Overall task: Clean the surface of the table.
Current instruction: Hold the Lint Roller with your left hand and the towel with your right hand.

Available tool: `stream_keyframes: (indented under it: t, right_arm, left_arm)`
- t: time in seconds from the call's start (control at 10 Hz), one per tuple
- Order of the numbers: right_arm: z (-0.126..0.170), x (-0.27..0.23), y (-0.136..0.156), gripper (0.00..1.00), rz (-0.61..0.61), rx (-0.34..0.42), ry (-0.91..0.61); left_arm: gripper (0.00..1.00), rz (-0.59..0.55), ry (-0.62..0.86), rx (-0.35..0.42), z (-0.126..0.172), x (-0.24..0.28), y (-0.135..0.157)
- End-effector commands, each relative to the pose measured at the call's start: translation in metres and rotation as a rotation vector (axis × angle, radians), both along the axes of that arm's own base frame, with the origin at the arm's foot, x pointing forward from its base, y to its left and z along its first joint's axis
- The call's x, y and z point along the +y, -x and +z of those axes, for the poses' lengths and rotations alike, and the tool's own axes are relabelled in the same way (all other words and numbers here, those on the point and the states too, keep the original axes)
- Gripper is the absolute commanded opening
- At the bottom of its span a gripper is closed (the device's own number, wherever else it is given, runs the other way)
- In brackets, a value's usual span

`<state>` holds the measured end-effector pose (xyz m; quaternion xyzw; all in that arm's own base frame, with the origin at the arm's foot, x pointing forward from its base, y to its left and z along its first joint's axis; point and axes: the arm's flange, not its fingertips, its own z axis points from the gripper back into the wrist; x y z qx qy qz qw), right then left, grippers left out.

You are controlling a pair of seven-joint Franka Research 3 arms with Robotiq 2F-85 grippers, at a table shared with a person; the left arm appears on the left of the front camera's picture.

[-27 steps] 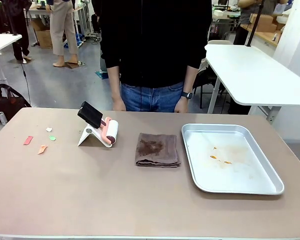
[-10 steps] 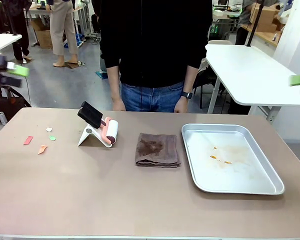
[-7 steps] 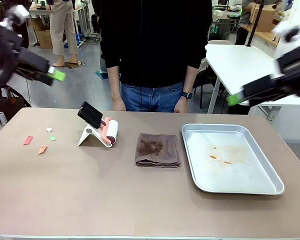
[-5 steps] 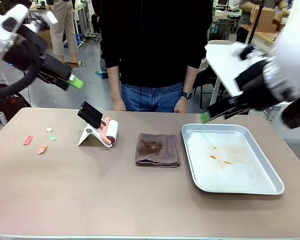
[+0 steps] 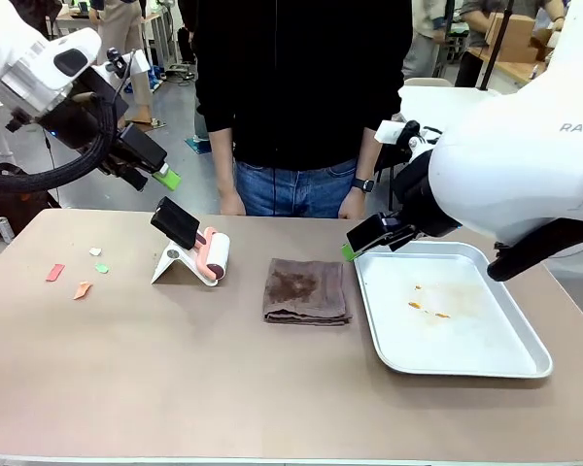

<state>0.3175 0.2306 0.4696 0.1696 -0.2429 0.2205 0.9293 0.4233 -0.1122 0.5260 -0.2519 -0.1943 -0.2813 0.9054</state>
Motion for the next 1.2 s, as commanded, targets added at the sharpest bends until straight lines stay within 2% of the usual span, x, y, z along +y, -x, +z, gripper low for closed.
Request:
stream_keyframes:
  t: [0.0, 0.2, 0.3, 0.4, 0.5, 0.6, 0.8, 0.9, 1.1]
  right_arm:
    - [0.008, -0.007, 0.01, 1.0, 0.016, -0.012, 0.011]
    - [0.004, 0.0, 0.003, 1.0, 0.004, -0.007, 0.001]
    - [0.006, 0.013, -0.004, 1.0, -0.06, 0.03, 0.032]
    - [0.004, 0.027, -0.018, 1.0, -0.103, 0.062, 0.045]
    - [-0.001, 0.038, -0.035, 1.0, -0.144, 0.1, 0.049]
    - [-0.008, 0.042, -0.051, 1.0, -0.173, 0.18, 0.08]
    - [-0.019, 0.048, -0.08, 1.0, -0.214, 0.238, 0.047]
    - [-0.028, 0.05, -0.095, 1.0, -0.23, 0.283, 0.026]
    - [-0.046, 0.051, -0.113, 1.0, -0.223, 0.337, 0.003]
  left_arm:
    - [1.0, -0.014, 0.006, -0.01, 0.0, 0.003, 0.002]
    - [1.0, -0.005, 0.009, 0.0, 0.001, 0.0, 0.0]
    - [1.0, 0.206, -0.003, 0.063, 0.009, -0.01, -0.011]
    - [1.0, 0.262, -0.032, 0.177, 0.006, -0.012, -0.026]
    - [1.0, 0.322, -0.045, 0.246, -0.002, -0.006, -0.04]
    - [1.0, 0.336, -0.05, 0.287, -0.008, -0.004, -0.047]
    - [1.0, 0.442, -0.058, 0.375, -0.026, 0.001, -0.068]
    - [1.0, 0.4, -0.008, 0.457, -0.035, 0.009, -0.083]
    - [1.0, 0.444, 0.039, 0.514, -0.054, 0.028, -0.102]
